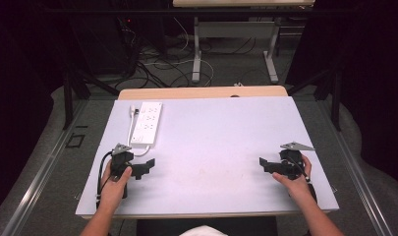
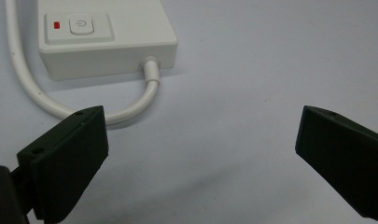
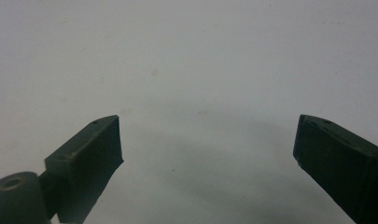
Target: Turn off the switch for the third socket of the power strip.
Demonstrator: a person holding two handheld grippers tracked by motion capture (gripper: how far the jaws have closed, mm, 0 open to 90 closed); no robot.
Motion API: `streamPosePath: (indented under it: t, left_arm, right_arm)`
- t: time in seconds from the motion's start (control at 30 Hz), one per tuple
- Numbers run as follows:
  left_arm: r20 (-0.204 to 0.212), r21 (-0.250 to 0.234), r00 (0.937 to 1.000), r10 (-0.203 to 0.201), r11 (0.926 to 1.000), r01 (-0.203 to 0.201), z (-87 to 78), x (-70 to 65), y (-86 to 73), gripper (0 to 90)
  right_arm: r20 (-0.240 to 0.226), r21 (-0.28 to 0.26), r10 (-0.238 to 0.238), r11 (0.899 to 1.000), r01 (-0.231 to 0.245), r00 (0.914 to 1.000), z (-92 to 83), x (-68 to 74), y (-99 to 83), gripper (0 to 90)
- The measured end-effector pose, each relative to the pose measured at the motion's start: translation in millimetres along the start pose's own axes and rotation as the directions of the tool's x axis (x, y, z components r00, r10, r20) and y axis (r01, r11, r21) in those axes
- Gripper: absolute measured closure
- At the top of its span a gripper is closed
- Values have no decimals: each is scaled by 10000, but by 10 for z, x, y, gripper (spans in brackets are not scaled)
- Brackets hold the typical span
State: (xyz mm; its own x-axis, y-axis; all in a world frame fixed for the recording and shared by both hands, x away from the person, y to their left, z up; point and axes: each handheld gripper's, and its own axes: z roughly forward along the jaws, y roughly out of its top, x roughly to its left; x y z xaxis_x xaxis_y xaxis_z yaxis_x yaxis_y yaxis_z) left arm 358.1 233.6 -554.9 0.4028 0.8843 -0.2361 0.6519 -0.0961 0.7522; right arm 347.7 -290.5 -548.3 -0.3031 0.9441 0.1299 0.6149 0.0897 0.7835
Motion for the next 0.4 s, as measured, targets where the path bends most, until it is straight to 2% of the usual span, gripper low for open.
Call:
streamPosePath:
  t: [0.4]
  left_arm:
    - [-13,81,10000,28,10000,-28,9,18,-11,27]
  right_arm:
    - [37,35,-17,10000,17,10000,14,-5,-1,73]
